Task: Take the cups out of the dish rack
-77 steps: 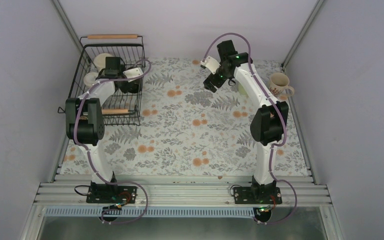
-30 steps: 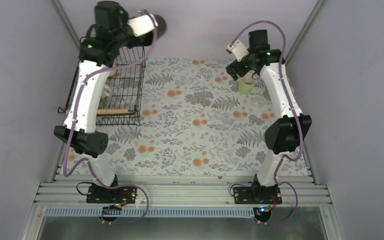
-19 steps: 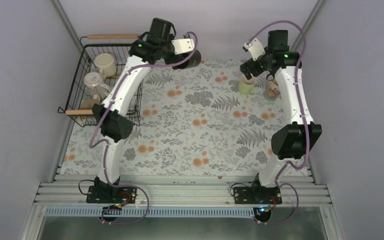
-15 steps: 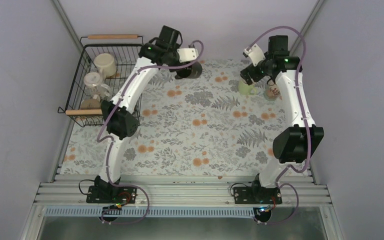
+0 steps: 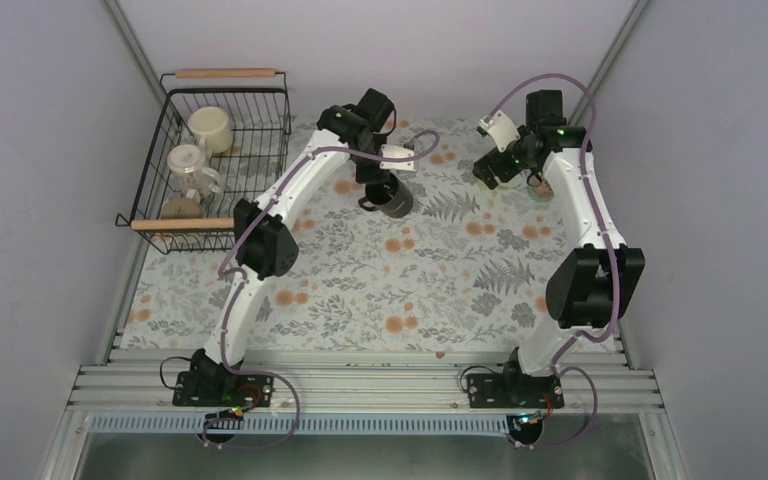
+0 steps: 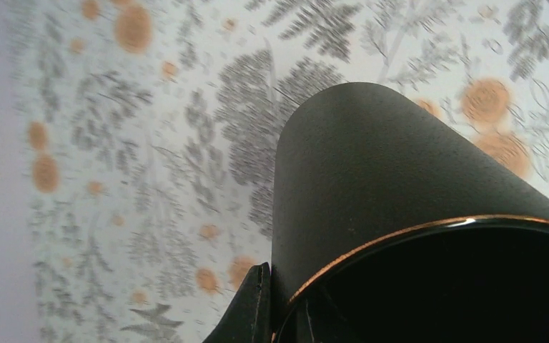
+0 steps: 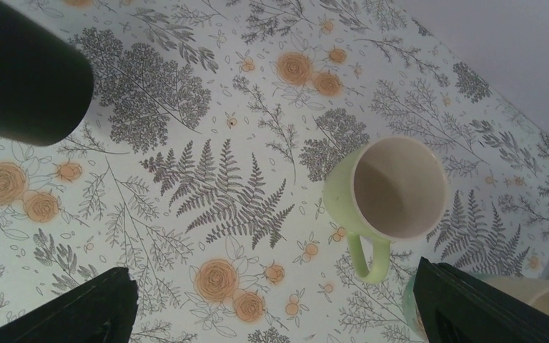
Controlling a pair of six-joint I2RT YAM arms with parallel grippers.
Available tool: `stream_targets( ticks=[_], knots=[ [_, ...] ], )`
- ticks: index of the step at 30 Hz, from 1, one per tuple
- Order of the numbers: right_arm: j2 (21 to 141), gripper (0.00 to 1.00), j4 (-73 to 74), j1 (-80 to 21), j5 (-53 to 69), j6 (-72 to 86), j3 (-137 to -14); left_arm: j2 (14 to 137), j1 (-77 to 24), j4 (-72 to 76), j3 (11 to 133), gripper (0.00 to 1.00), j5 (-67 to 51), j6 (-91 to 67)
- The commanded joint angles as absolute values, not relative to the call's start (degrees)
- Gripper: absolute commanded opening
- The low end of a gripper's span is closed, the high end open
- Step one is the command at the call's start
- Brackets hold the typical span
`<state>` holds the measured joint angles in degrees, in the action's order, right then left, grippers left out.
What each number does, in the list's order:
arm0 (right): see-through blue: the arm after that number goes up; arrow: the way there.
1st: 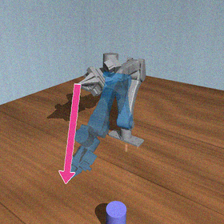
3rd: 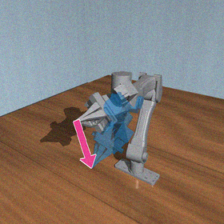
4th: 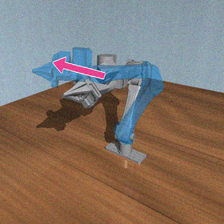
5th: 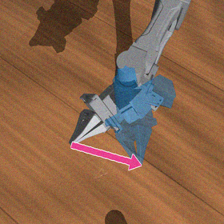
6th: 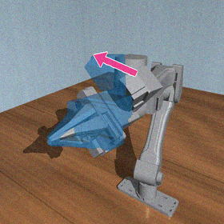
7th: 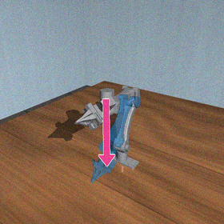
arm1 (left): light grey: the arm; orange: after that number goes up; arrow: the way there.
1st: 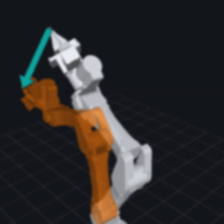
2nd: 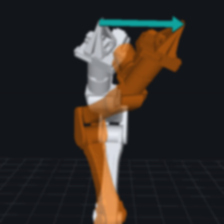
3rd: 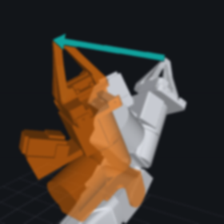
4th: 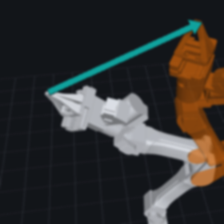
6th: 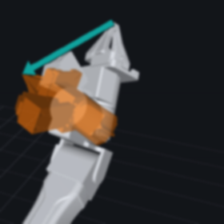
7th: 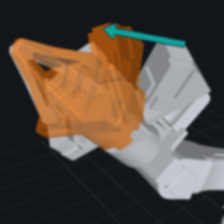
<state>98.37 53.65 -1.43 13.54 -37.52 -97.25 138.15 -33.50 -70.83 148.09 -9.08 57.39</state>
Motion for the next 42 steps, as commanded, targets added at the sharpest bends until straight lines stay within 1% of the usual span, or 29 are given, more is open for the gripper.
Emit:
stream_targets(
  ticks=[1, 6, 12, 20, 22, 23, 25, 26, 27, 28, 32, 36, 38, 42],
  knots=[
    [97.4, 1.0, 52.7, -1.4, 16.7, -38.1, -97.3, 136.7, -33.7, -75.6, 148.3, 0.02, -10.8, 59.9],
    [97.3, 1.0, 53.8, -1.4, 17.9, -38.7, -96.2, 139.2, -33.7, -77.4, 149.5, 0.02, -8.5, 60.2],
    [96.9, 1.0, 54.5, -1.4, 19.1, -39.2, -94.8, 141.6, -34.1, -74.2, 148.5, 0.03, -3.9, 60.0],
    [96.3, 1.0, 55.0, -1.4, 19.8, -39.4, -94.2, 144.8, -34.5, -71.6, 148.9, 0.06, -1.1, 59.8],
    [96.2, 1.0, 55.1, -1.3, 20.0, -39.5, -94.0, 144.8, -34.5, -71.2, 149.2, 0.14, -1.2, 59.5],
    [96.2, 1.0, 55.2, -1.3, 20.1, -39.5, -93.9, 144.6, -34.5, -70.9, 149.3, 0.21, -1.2, 59.3],
    [96.7, 1.0, 55.8, -1.4, 20.5, -39.7, -93.9, 144.0, -34.7, -70.2, 149.6, 0.49, -1.2, 58.7],
    [97.0, 1.0, 56.2, -1.4, 20.8, -39.7, -94.1, 143.6, -34.7, -69.9, 149.9, 0.58, -1.4, 58.3],
    [97.4, 1.0, 56.5, -1.4, 20.8, -39.8, -94.3, 143.0, -34.7, -69.7, 149.9, 0.65, -1.8, 58.2],
    [97.7, 1.0, 56.7, -1.4, 21.0, -39.8, -94.5, 142.4, -34.7, -69.3, 149.6, 0.7, -2.1, 58.1],
    [98.4, 1.0, 57.4, -1.4, 21.9, -39.5, -95.6, 139.9, -34.9, -67.2, 148.9, 0.82, -1.5, 57.5],
    [100.6, 1.0, 59.7, -1.6, 24.2, -39.7, -98.0, 137.0, -34.9, -67.1, 152.0, 0.97, -0.6, 55.9],
    [102.8, 1.0, 60.7, -2.5, 23.8, -39.7, -99.9, 133.9, -34.9, -65.6, 151.8, 1.0, 0.2, 54.8],
    [107.4, 1.0, 62.1, -6.0, 21.6, -38.9, -103.4, 125.5, -34.9, -61.4, 147.6, 1.0, 4.4, 54.2]
  ],
)
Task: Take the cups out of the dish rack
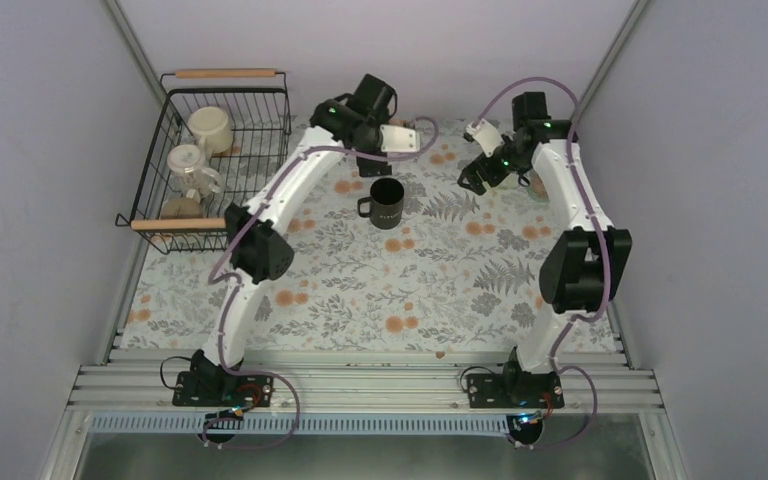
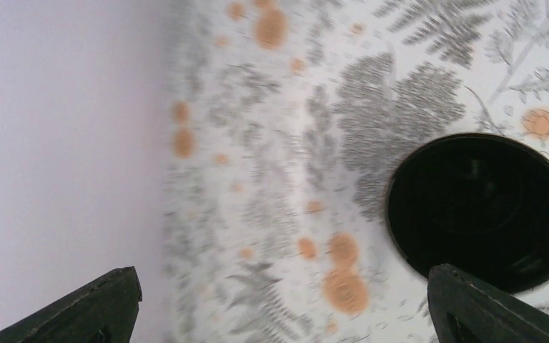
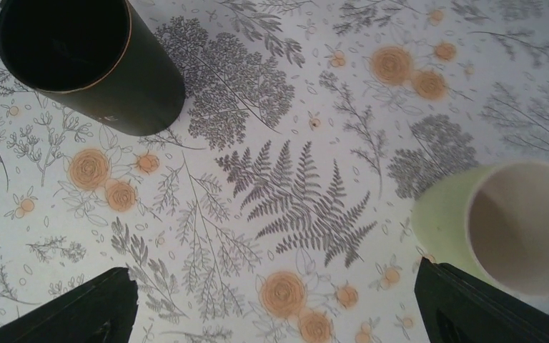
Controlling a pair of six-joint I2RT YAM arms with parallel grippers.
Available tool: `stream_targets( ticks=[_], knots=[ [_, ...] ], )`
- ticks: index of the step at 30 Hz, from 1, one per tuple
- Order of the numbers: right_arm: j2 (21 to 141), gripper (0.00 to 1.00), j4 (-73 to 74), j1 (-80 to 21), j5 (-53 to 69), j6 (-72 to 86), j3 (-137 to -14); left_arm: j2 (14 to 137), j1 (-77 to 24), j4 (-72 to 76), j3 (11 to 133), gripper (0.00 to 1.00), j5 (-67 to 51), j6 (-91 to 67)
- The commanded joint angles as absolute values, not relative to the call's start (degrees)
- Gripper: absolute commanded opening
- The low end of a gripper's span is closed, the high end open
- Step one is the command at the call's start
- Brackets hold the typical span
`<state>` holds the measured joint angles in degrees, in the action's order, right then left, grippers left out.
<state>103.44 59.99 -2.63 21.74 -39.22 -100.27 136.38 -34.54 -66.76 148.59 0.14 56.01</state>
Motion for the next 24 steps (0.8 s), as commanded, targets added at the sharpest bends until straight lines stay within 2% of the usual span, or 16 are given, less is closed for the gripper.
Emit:
stream_targets(
  ticks=[1, 5, 8, 13, 19, 24],
  knots=[
    [108.3, 1.0, 61.9, -7.2, 20.6, -38.6, -104.2, 122.5, -34.8, -60.2, 146.5, 1.0, 5.7, 54.1],
    [112.9, 1.0, 62.3, -11.9, 19.6, -37.1, -109.4, 114.5, -32.7, -54.4, 141.9, 1.0, 11.6, 54.5],
    [118.0, 0.96, 63.7, -15.3, 16.9, -36.4, -115.6, 110.4, -28.4, -54.4, 140.9, 1.0, 10.9, 55.2],
    [125.1, 0.86, 67.3, -19.3, 15.3, -35.5, -125.6, 106.4, -17.1, -57.2, 140.1, 1.0, 4.4, 54.3],
    [130.2, 0.8, 67.1, -24.0, 10.6, -35.1, -129.1, 101.9, -3.6, -58.1, 131.6, 1.0, -4.0, 54.3],
    [132.0, 0.8, 67.5, -25.3, 10.2, -34.8, -130.8, 100.1, 5.2, -59.5, 126.7, 1.0, -10.6, 56.9]
  ],
)
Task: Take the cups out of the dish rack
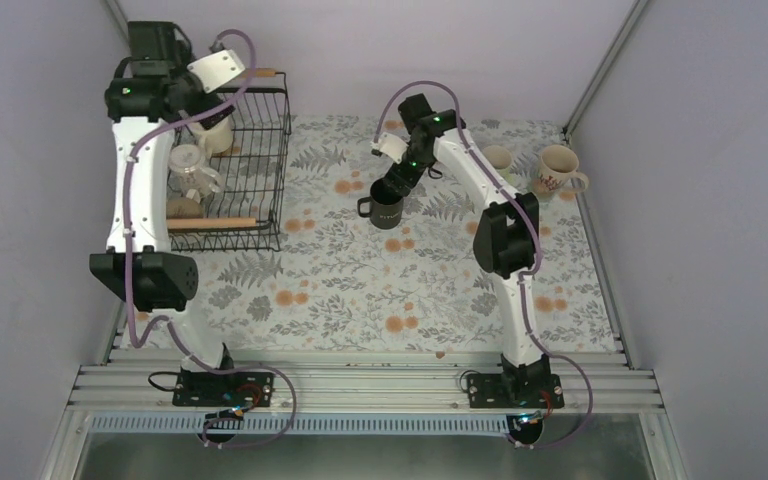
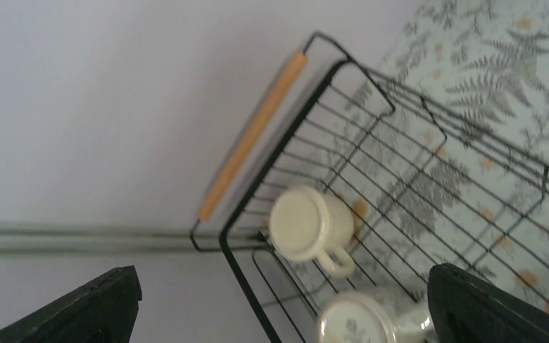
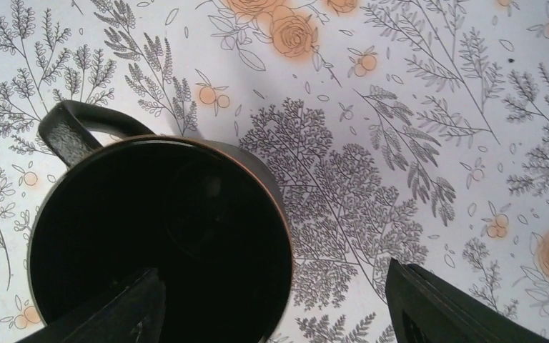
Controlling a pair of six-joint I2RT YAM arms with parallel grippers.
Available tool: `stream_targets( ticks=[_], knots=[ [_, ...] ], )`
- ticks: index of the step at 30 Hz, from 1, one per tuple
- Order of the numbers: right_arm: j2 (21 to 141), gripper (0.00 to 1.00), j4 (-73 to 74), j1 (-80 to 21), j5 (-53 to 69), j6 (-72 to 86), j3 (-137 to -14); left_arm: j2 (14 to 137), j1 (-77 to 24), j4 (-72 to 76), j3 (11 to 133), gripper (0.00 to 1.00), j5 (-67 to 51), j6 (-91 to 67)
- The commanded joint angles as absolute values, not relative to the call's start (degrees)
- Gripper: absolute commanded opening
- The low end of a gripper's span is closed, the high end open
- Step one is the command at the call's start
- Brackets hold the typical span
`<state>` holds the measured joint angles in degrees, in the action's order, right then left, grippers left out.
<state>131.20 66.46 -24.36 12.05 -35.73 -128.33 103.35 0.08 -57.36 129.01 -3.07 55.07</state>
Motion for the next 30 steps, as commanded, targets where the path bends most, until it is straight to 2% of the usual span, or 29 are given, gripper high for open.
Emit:
stream_targets(
  ticks=[1, 4, 9, 17, 19, 20, 26, 30],
  knots=[
    [132.2, 0.8, 67.4, -25.4, 10.1, -34.8, -130.8, 100.2, 6.6, -59.7, 126.2, 1.0, -11.6, 57.3],
    [133.4, 0.79, 67.4, -25.7, 10.0, -34.8, -130.8, 101.4, 10.8, -61.3, 126.0, 1.0, -15.2, 58.6],
    [135.5, 0.65, 65.7, -25.8, 9.0, -33.6, -130.9, 105.3, 14.7, -62.6, 127.4, 1.0, -17.9, 59.0],
    [137.0, 0.48, 65.1, -25.8, 8.7, -33.1, -130.5, 111.0, 17.4, -65.6, 129.8, 1.0, -18.4, 61.9],
    [137.4, 0.26, 65.1, -25.7, 8.6, -33.1, -130.7, 113.0, 17.7, -67.4, 131.3, 1.0, -17.7, 63.2],
    [137.6, 0.2, 65.0, -25.7, 8.5, -33.1, -130.7, 114.2, 17.8, -69.6, 132.6, 1.0, -17.6, 64.1],
    [137.6, 0.18, 64.5, -25.2, 8.0, -32.7, -130.6, 119.9, 18.5, -76.2, 136.0, 1.0, -16.1, 69.9],
    [137.2, 0.11, 64.2, -24.2, 6.7, -32.8, -130.6, 121.7, 18.5, -77.4, 136.7, 1.0, -13.9, 74.0]
  ],
)
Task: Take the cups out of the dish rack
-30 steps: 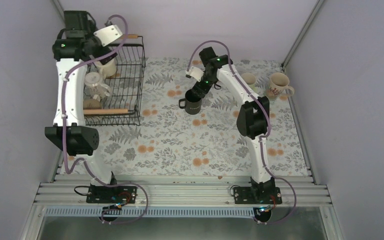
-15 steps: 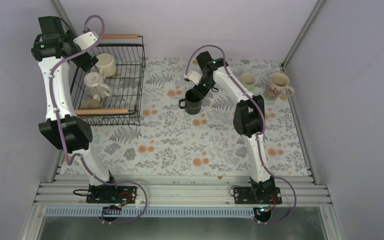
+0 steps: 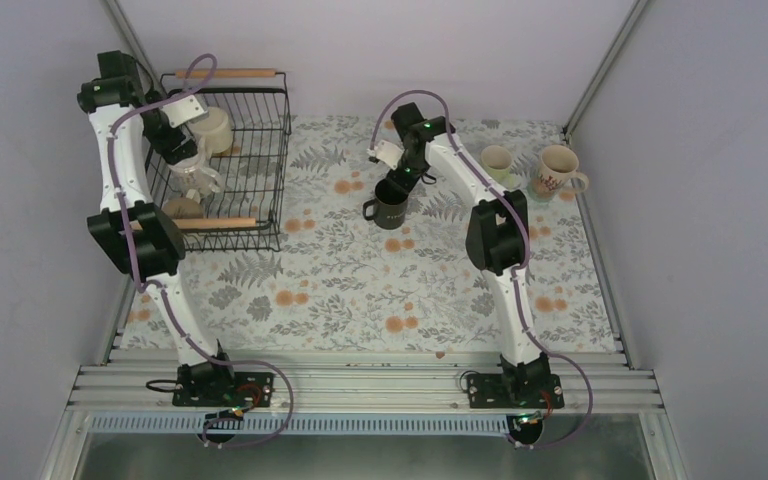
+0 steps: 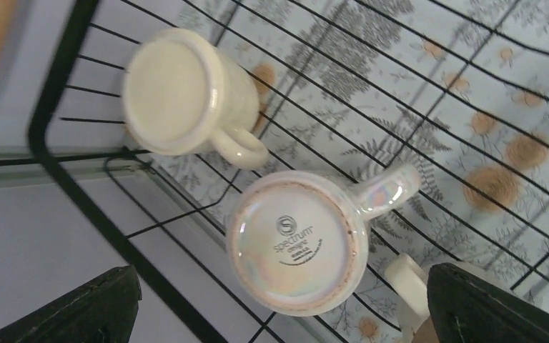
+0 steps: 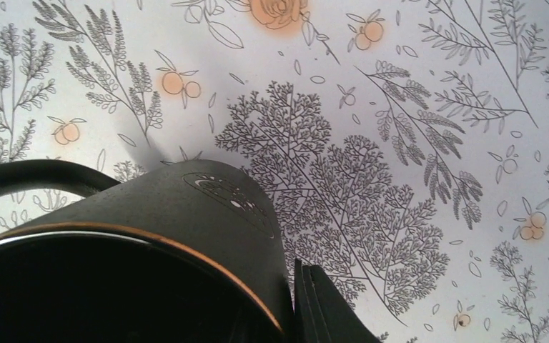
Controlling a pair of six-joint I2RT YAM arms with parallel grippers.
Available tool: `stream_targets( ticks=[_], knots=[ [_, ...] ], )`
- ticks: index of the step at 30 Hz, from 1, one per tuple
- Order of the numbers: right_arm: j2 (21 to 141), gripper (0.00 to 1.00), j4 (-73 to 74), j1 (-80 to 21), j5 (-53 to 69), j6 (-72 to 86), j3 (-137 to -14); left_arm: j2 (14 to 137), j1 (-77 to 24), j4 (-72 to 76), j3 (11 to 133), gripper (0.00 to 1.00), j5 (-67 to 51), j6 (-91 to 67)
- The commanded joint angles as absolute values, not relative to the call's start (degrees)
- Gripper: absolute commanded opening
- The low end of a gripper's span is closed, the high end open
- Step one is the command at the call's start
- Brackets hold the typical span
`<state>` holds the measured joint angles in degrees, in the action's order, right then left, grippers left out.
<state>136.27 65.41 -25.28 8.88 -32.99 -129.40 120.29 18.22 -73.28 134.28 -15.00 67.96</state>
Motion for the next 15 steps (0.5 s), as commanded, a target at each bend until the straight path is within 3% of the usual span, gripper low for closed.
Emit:
stream_targets(
  ticks=[1, 6, 15],
  knots=[
    [137.1, 0.1, 64.1, -23.9, 6.5, -32.8, -130.7, 122.0, 18.4, -77.7, 136.9, 1.0, -13.8, 75.2],
    [136.4, 0.04, 63.3, -22.1, 5.9, -32.3, -131.3, 123.1, 15.7, -77.5, 135.7, 1.0, -9.8, 79.3],
    [137.2, 0.03, 61.5, -20.1, 3.6, -31.8, -132.7, 126.0, 9.7, -77.1, 134.7, 1.0, -2.4, 82.3]
  ],
)
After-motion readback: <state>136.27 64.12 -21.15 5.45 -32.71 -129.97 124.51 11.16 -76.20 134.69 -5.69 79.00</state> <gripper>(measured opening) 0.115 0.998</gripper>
